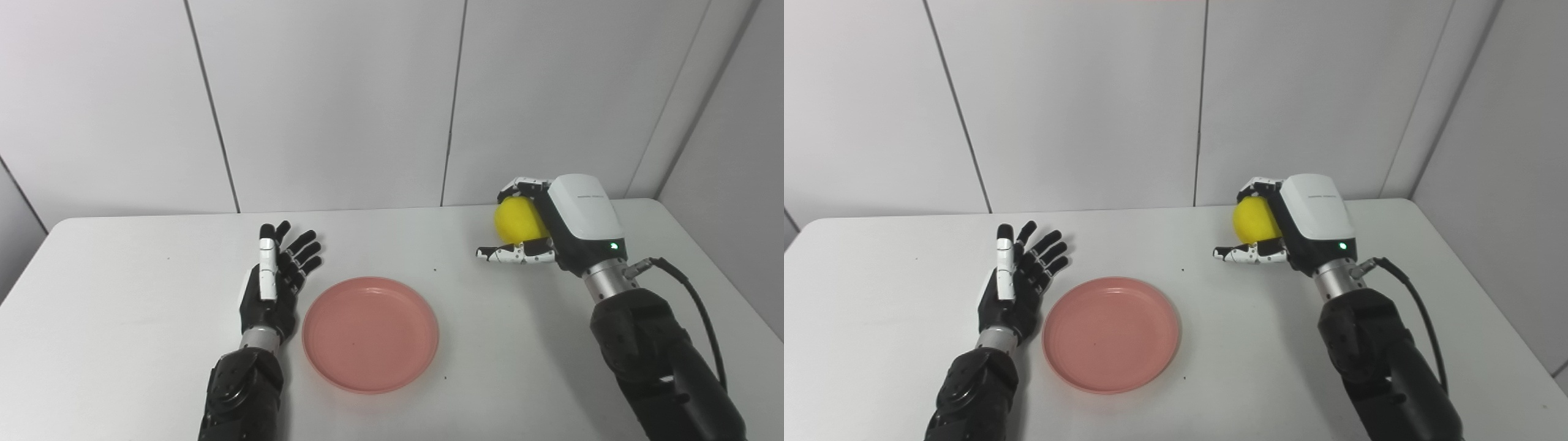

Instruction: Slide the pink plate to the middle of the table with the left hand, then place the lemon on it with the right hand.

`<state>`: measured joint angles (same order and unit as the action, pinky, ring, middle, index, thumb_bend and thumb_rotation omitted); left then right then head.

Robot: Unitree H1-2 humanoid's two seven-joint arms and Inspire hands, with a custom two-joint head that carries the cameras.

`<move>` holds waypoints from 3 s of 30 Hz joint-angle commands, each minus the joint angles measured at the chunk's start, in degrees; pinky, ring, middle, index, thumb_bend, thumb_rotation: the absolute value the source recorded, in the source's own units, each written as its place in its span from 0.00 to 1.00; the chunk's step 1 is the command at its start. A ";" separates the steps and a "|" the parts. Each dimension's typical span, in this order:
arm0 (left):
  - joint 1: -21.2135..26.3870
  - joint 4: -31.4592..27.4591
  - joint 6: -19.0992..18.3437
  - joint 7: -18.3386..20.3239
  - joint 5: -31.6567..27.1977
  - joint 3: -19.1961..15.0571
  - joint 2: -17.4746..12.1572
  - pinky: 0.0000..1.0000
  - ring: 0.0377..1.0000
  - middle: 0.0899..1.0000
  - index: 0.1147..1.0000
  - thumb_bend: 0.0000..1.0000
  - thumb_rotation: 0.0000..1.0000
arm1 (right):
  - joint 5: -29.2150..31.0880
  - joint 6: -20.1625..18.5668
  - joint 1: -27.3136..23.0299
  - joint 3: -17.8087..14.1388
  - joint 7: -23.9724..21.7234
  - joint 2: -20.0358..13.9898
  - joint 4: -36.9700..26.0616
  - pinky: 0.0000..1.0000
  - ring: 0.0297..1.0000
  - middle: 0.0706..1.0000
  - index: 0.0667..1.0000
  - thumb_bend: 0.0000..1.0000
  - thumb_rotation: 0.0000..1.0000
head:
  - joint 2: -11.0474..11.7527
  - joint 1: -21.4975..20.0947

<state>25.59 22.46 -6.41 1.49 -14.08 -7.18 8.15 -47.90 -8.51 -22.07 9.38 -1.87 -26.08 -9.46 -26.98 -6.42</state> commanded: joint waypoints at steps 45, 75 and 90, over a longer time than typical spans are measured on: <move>-4.71 3.16 -4.32 -4.92 2.66 -0.90 4.09 0.81 0.77 0.73 0.88 0.78 0.89 | -4.83 9.10 -11.84 16.42 -11.97 8.83 6.61 0.22 0.27 0.32 0.37 0.69 0.49 | -0.79 6.22; -3.54 5.87 -3.41 -2.88 2.55 -0.97 2.60 0.84 0.79 0.77 0.91 0.78 0.90 | -5.05 11.41 -11.11 20.19 -13.69 10.04 12.69 0.22 0.26 0.31 0.35 0.69 0.45 | -0.63 4.95; -3.91 5.24 -3.93 -2.97 2.47 -1.05 2.70 0.84 0.80 0.77 0.91 0.78 0.90 | -7.47 10.05 -10.84 20.43 -15.08 8.85 11.85 0.40 0.48 0.54 0.59 0.75 0.66 | -0.79 4.51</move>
<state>26.12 23.47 -5.87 0.54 -11.00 -7.28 11.05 -55.19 0.48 -31.06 30.53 -17.40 -16.72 4.58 -27.69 -1.93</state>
